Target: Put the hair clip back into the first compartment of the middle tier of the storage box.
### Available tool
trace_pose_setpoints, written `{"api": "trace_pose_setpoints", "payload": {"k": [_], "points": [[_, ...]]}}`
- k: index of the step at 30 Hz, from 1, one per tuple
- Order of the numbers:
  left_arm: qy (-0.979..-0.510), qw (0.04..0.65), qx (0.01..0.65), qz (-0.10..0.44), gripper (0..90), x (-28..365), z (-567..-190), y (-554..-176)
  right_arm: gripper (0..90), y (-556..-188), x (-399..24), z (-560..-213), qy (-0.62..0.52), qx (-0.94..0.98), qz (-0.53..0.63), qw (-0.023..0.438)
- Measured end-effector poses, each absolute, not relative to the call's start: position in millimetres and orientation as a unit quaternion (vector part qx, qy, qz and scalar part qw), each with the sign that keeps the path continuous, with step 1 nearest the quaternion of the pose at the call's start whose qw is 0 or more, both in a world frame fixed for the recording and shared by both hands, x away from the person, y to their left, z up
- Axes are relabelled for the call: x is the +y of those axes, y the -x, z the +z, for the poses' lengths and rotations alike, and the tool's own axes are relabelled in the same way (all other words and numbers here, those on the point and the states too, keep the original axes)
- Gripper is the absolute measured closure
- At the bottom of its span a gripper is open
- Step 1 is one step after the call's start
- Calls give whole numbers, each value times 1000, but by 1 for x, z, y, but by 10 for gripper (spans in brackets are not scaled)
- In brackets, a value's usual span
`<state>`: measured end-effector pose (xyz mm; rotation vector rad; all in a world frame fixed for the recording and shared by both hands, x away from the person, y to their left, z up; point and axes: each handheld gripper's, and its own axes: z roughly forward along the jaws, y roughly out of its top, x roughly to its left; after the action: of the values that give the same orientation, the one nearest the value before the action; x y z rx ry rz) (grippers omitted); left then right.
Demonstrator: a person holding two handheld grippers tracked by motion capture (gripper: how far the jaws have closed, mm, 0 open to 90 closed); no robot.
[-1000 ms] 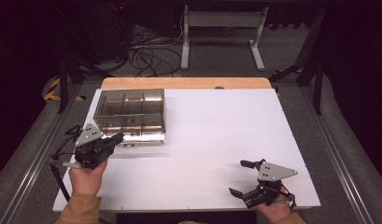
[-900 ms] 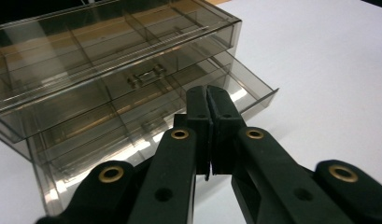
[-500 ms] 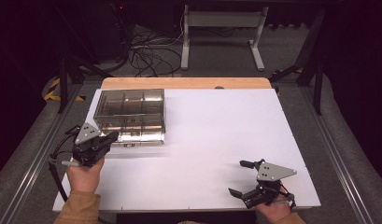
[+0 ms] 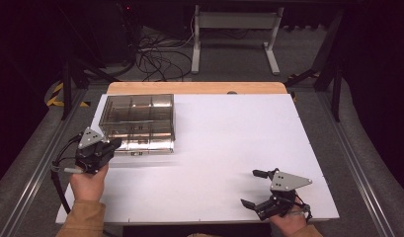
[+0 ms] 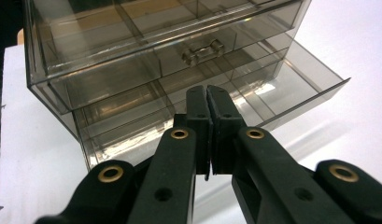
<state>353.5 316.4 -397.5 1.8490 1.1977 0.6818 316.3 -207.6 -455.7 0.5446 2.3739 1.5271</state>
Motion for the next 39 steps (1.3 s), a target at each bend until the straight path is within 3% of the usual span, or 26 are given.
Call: {"api": "trace_pose_setpoints", "payload": {"k": [39], "points": [[-719,393,502,277,877,328,-425,-368,3,-317,-209,-457,-193,817,527,128]]}}
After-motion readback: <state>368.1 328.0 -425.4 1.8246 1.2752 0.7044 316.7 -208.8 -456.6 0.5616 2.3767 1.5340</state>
